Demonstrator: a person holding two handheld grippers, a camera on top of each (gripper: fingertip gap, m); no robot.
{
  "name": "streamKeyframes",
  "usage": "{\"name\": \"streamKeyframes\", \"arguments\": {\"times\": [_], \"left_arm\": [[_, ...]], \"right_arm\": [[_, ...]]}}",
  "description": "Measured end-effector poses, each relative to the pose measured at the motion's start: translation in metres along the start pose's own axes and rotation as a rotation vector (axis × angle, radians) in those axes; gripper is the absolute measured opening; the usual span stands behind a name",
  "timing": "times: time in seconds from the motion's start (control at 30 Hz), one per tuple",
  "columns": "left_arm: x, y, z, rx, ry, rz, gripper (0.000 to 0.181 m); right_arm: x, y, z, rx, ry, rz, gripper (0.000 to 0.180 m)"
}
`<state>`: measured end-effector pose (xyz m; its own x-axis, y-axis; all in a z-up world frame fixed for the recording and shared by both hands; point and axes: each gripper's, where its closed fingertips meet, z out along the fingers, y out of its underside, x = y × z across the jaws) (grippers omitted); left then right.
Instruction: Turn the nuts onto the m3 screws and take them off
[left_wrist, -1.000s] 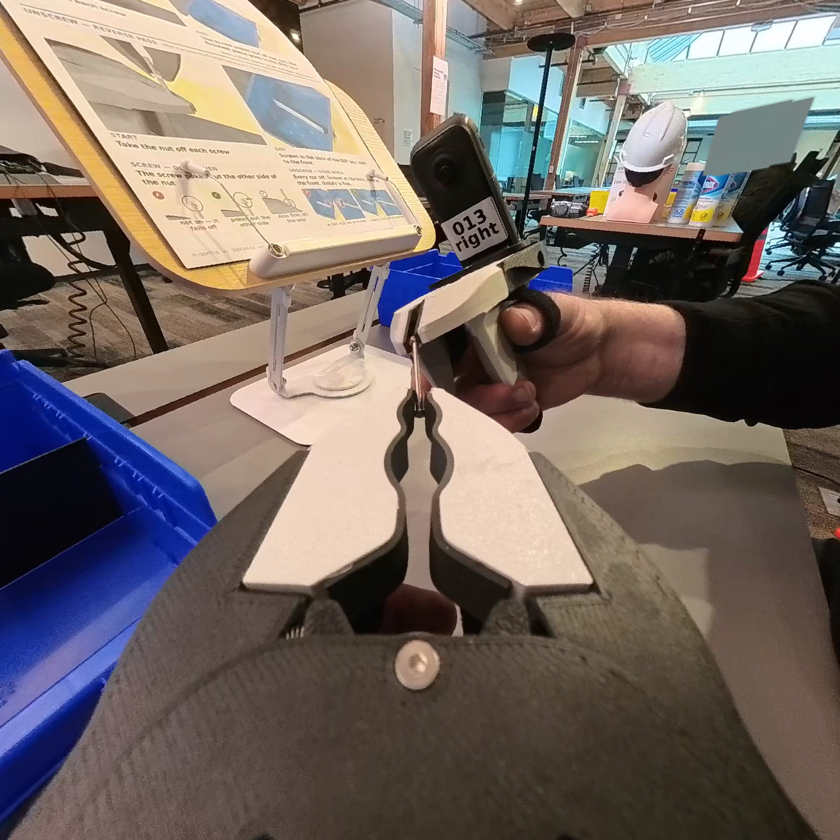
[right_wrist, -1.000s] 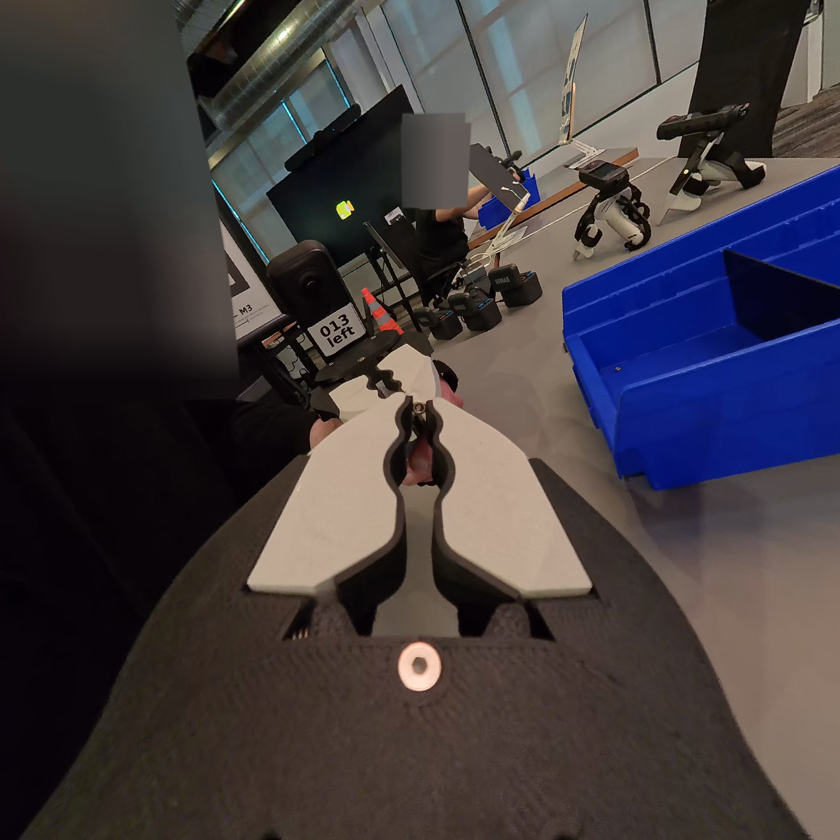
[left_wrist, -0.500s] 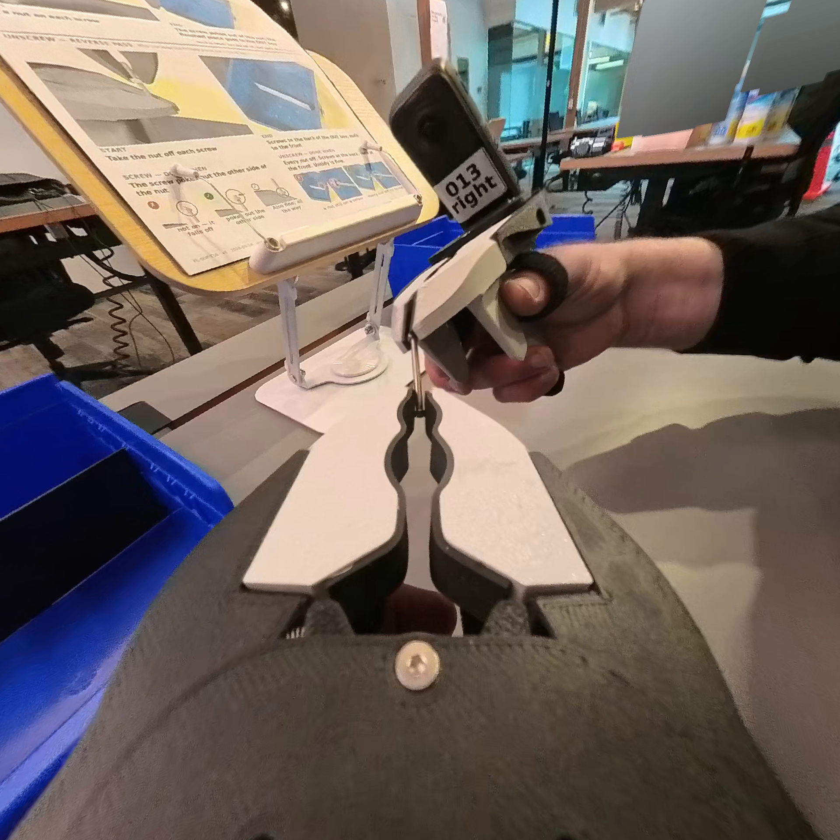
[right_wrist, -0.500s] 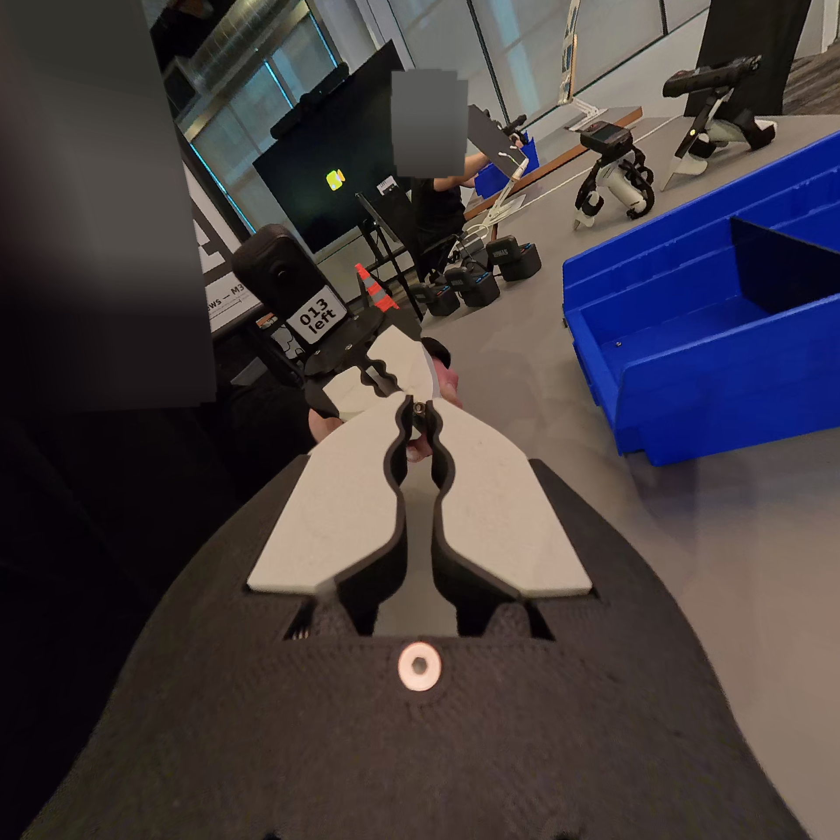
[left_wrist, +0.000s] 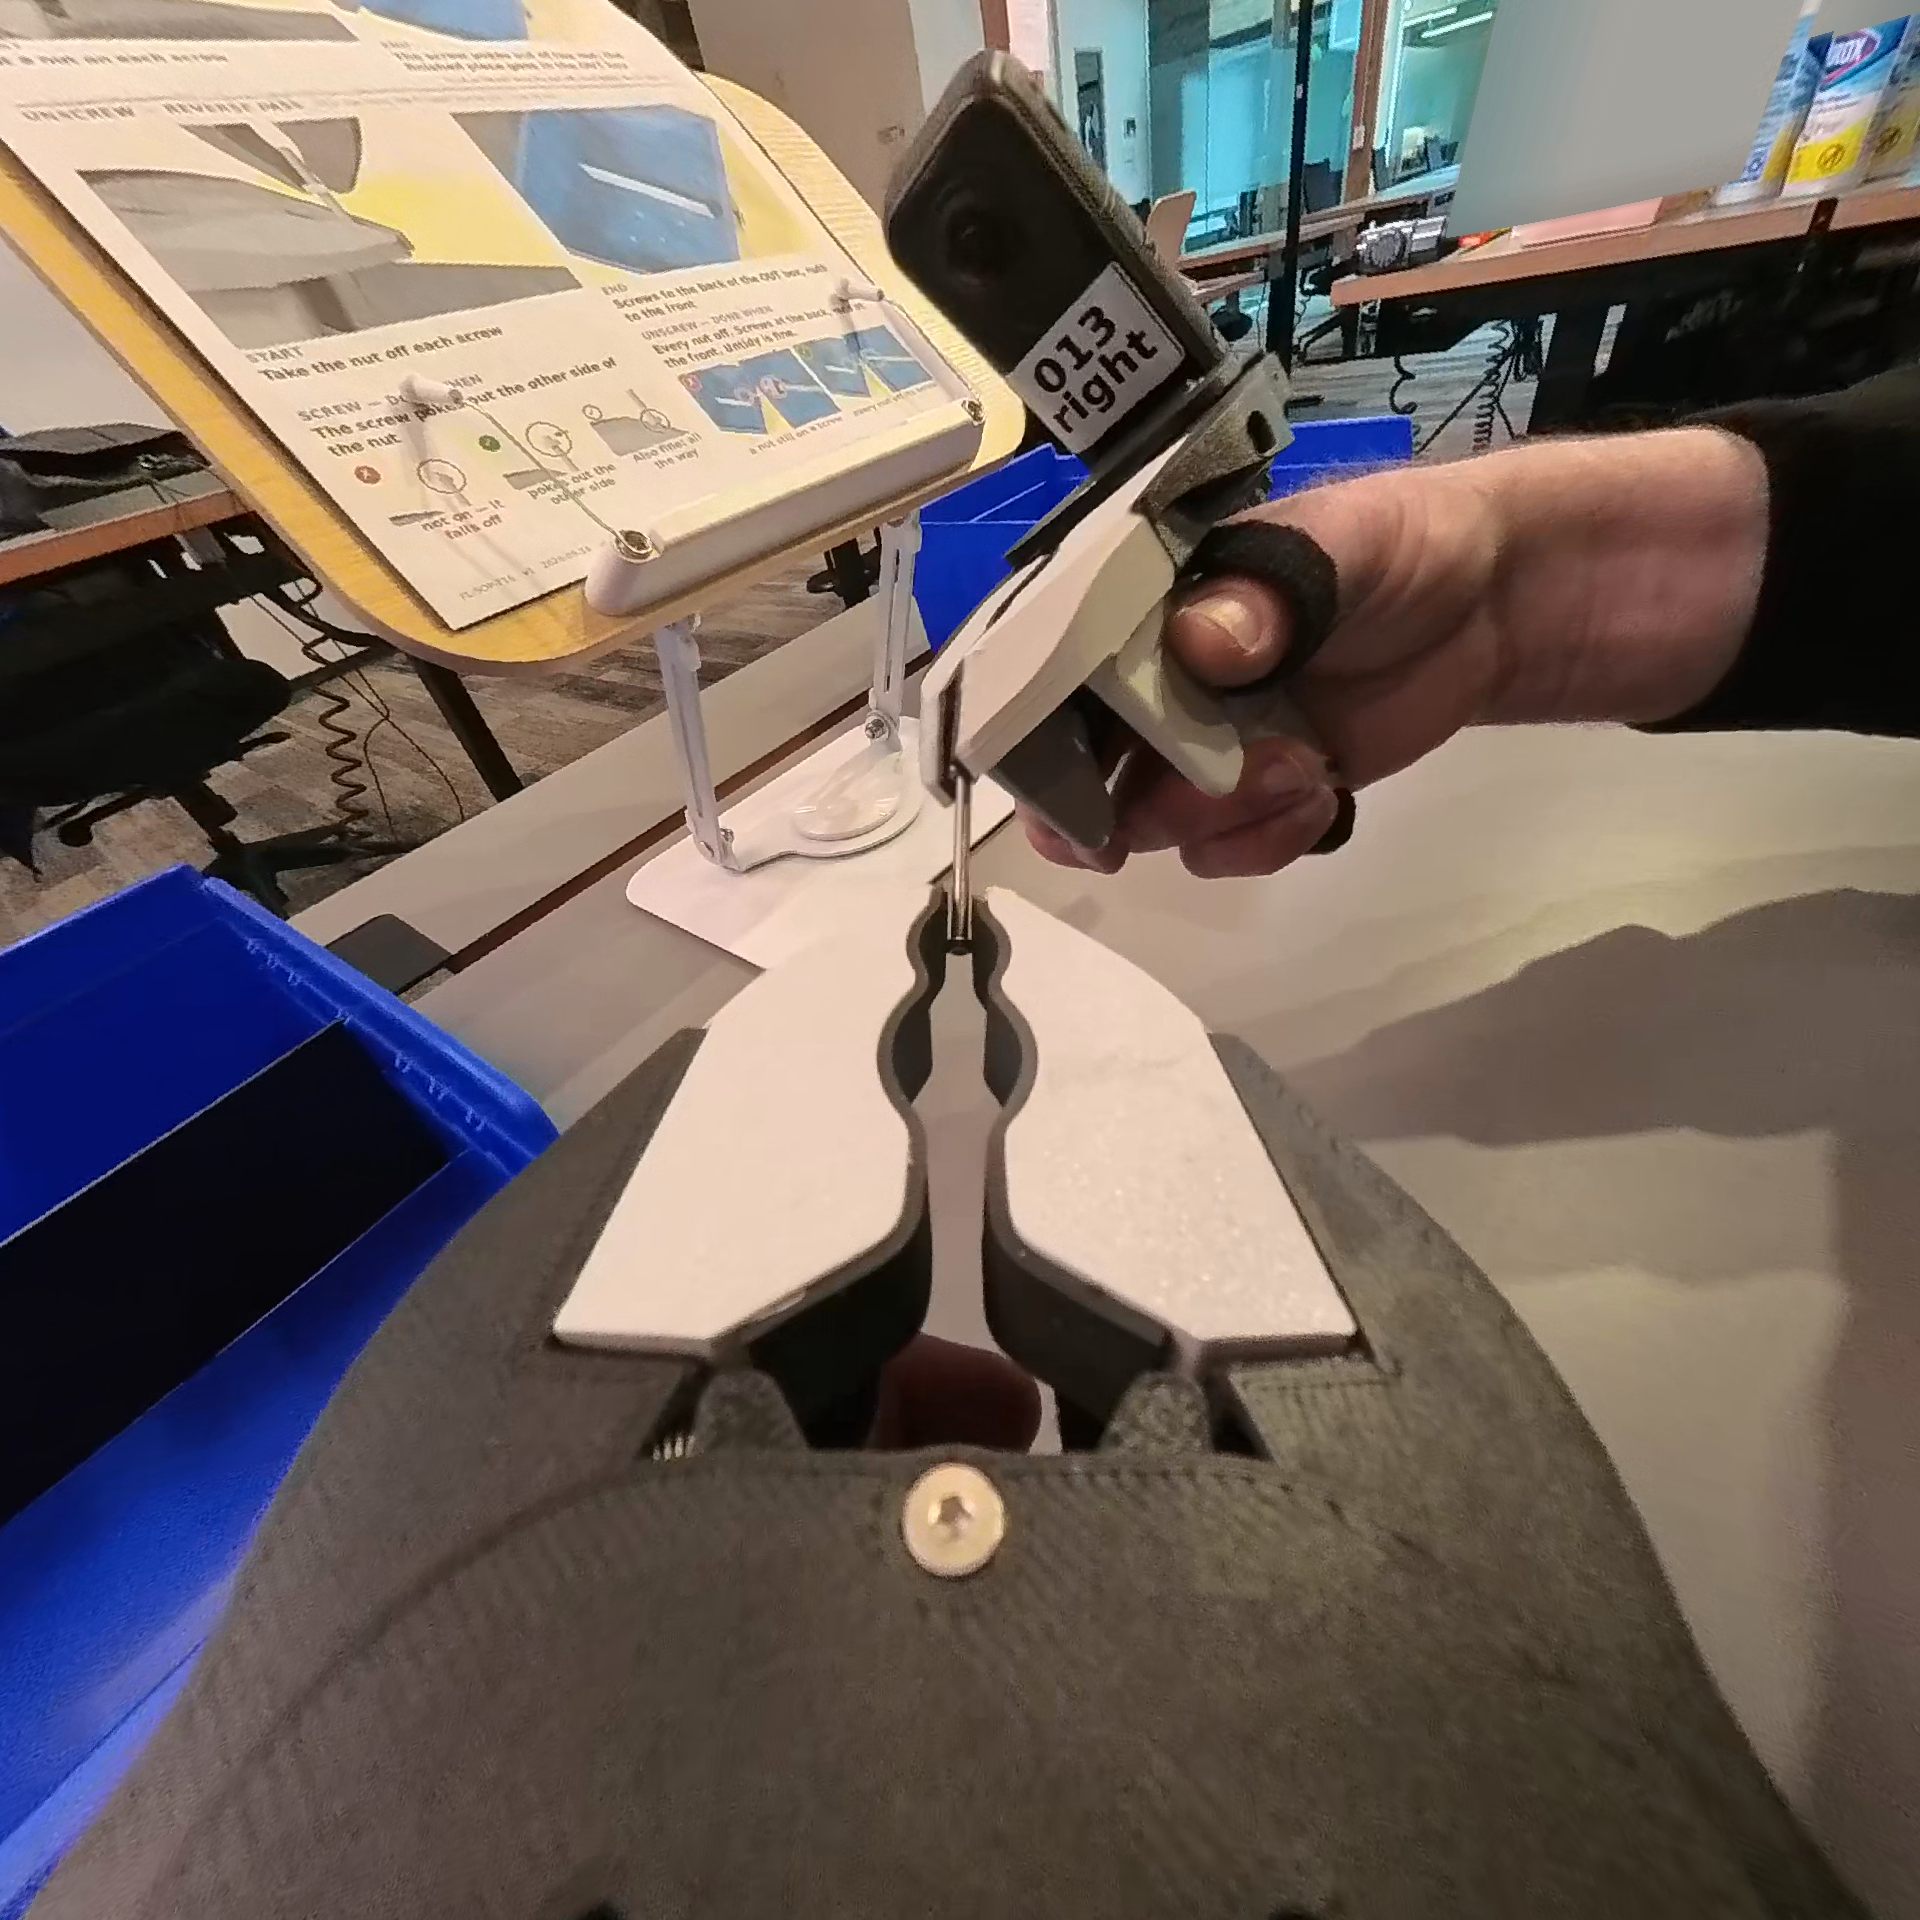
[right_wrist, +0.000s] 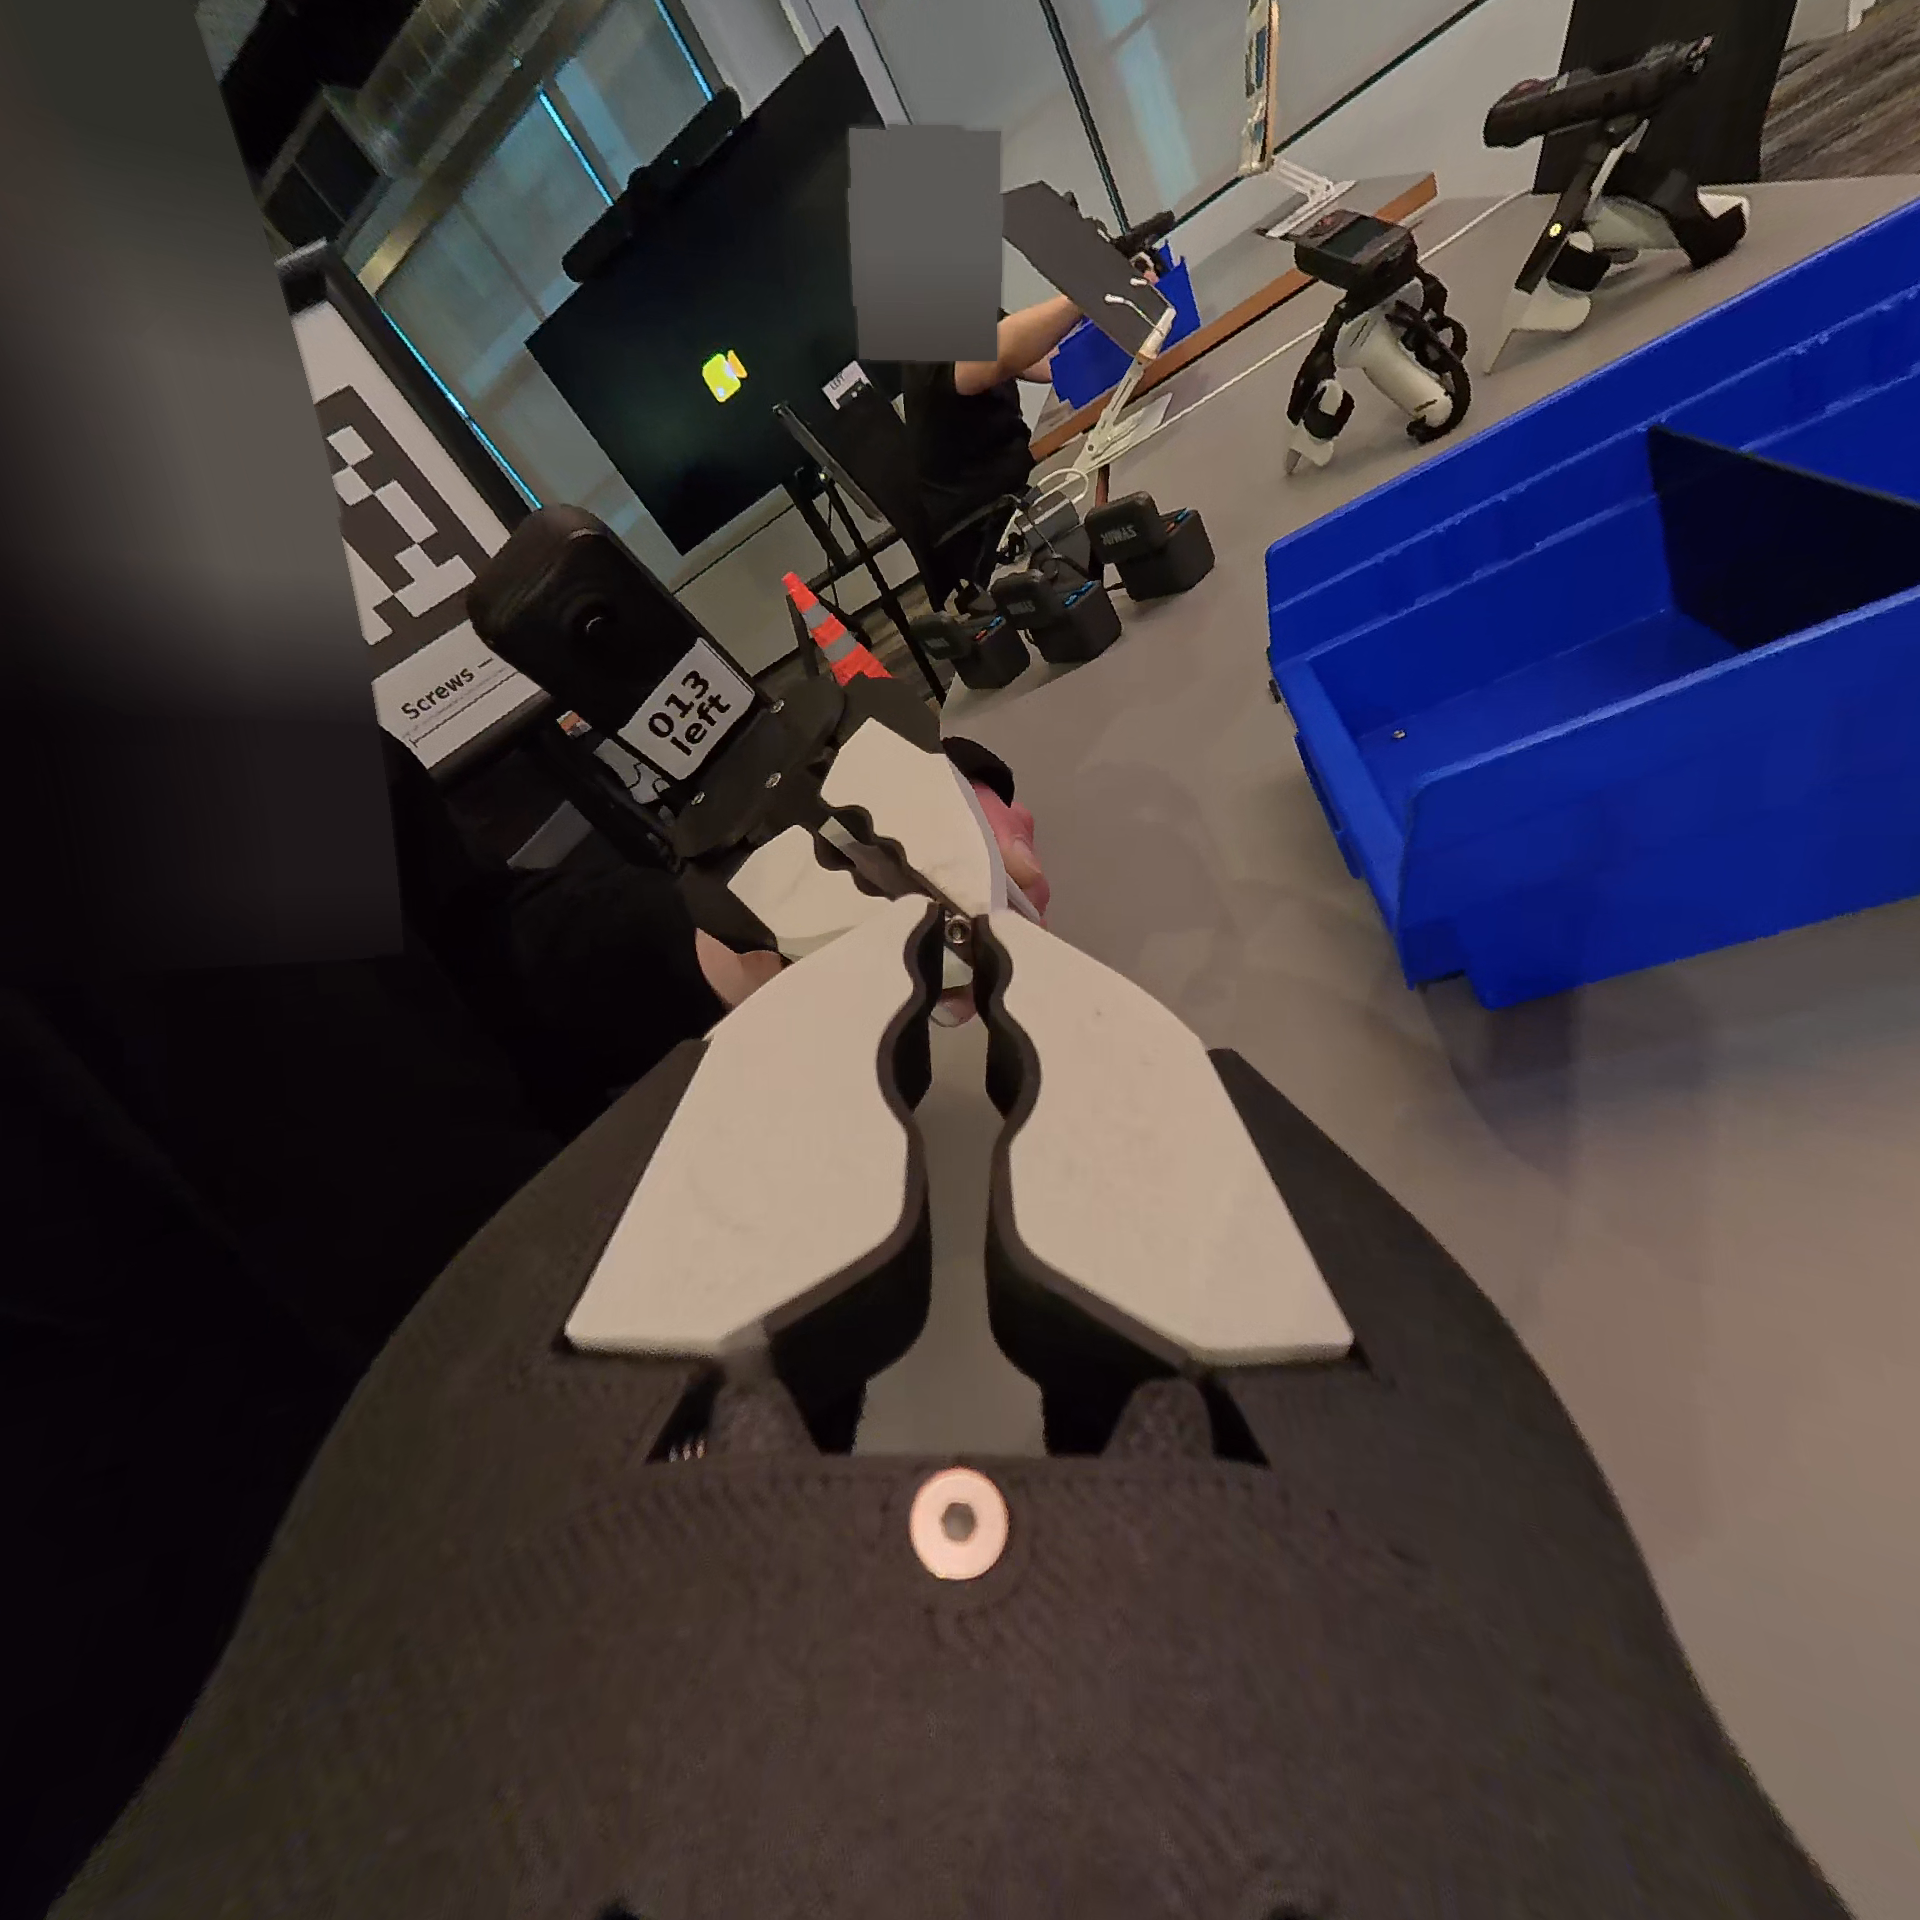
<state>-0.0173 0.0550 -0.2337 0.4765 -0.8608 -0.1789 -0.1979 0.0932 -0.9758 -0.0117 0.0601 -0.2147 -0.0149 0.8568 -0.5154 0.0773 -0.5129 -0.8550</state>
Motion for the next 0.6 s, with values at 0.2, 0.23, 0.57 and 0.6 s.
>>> {"name": "streamKeyframes", "arguments": {"times": [0.2, 0.23, 0.57, 0.6], "left_arm": [[0.0025, -0.0017, 0.0010, 0.013, 0.019, -0.026, 0.005], [0.0031, -0.0027, 0.0011, 0.020, 0.024, -0.033, 0.005], [0.0033, 0.0033, 0.0024, 0.002, 0.052, -0.081, 0.004], [0.0006, 0.0052, 0.0012, -0.003, 0.045, -0.084, 0.002]], "right_arm": [[-0.0021, 0.0001, -0.0006, 0.010, -0.007, -0.016, 0.004], [-0.0023, 0.0013, 0.0000, 0.005, -0.007, -0.018, 0.004], [0.0004, 0.0062, -0.0023, 0.003, -0.001, -0.023, 0.005], [0.0017, 0.0060, -0.0047, 0.005, 0.005, -0.022, 0.005]]}}
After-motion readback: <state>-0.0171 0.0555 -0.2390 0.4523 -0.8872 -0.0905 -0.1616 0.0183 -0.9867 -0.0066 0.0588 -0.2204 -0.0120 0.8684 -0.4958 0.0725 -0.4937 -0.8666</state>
